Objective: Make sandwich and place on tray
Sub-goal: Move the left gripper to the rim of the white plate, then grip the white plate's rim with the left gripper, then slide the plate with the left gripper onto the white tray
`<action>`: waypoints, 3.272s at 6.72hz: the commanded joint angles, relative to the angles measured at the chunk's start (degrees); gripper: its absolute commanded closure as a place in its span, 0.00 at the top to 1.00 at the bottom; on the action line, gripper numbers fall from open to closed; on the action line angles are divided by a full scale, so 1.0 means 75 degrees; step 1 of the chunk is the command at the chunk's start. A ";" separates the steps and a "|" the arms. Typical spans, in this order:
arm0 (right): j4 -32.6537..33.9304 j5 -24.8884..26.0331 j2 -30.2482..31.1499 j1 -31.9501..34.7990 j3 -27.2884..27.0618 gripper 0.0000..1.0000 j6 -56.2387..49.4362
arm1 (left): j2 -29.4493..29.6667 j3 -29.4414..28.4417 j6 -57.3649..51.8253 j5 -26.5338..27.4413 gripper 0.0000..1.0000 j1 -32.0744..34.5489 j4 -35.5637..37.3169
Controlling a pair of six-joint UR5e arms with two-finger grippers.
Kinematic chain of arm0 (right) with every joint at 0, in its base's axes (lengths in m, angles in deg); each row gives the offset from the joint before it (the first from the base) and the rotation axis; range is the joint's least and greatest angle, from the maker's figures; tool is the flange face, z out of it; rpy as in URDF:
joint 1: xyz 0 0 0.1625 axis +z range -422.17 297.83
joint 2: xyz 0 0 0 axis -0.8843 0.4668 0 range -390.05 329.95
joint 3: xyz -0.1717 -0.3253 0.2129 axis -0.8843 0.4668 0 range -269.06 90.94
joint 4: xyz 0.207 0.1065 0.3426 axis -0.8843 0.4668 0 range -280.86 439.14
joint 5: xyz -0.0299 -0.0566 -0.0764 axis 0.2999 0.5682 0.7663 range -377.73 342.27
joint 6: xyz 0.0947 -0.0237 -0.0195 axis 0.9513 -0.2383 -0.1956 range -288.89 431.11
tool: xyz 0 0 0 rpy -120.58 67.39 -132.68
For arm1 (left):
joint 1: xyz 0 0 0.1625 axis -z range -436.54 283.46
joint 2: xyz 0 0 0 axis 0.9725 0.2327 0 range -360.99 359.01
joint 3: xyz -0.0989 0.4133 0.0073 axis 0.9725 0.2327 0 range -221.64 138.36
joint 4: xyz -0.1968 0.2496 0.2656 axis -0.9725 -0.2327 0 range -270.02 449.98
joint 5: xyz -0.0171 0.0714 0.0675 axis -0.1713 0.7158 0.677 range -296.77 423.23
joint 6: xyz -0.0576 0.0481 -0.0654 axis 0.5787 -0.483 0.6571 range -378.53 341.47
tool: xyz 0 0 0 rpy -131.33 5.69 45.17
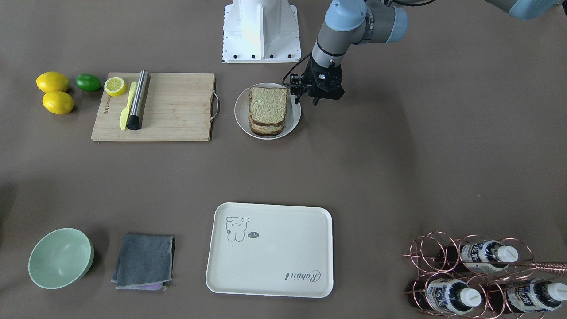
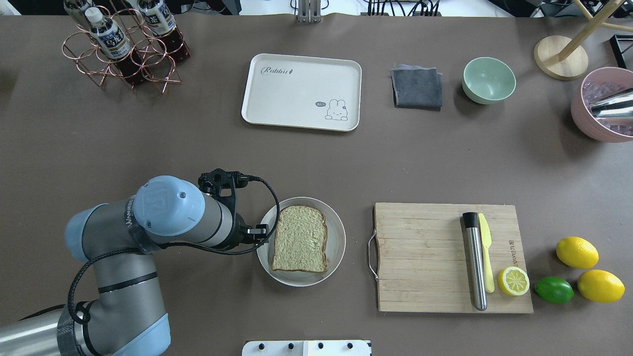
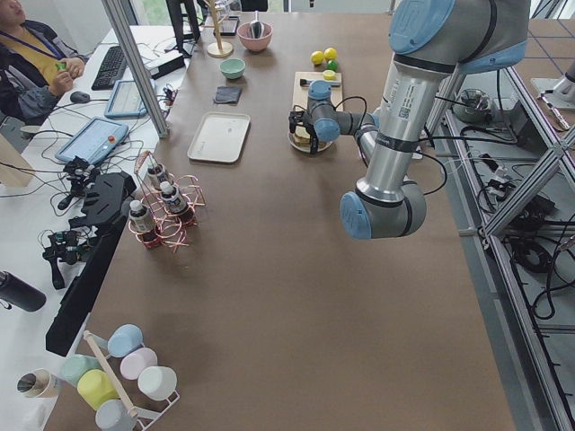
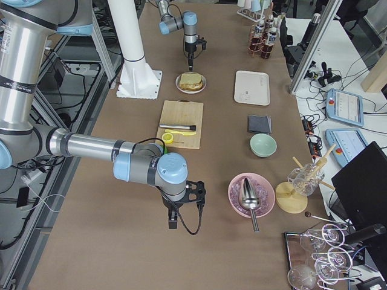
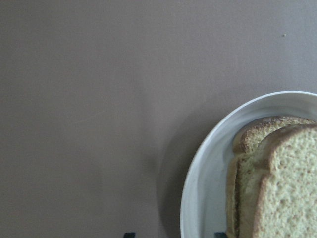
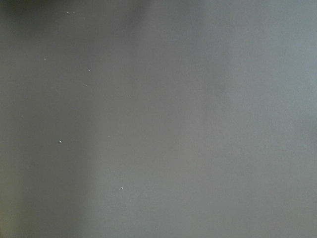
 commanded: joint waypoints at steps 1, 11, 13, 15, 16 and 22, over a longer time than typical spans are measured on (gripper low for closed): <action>-0.0012 0.0005 0.0028 0.0000 0.0001 1.00 -0.0004 | 0.0068 -0.0241 -0.0029 0.0018 0.56 -0.0017 -0.0064; 0.0046 -0.0030 0.0052 0.0012 0.0012 1.00 -0.0238 | 0.0150 -0.0664 0.0006 0.0018 0.06 -0.0157 -0.0662; 0.0035 -0.0030 0.0052 0.0012 0.0012 1.00 -0.0238 | 0.0139 -0.0641 0.0006 0.0006 0.00 -0.0157 -0.0731; 0.0023 -0.0030 0.0028 0.0012 0.0012 1.00 -0.0238 | 0.0092 -0.0618 0.0053 -0.0064 0.00 -0.0065 -0.1443; 0.0023 -0.0030 0.0028 0.0012 0.0012 1.00 -0.0238 | 0.0115 -0.0629 0.0331 -0.0064 0.00 0.0017 -0.1470; 0.0035 -0.0112 0.0063 0.0012 0.0001 1.00 -0.0238 | 0.0940 -0.1571 0.0417 -0.1607 0.00 0.1724 -0.1810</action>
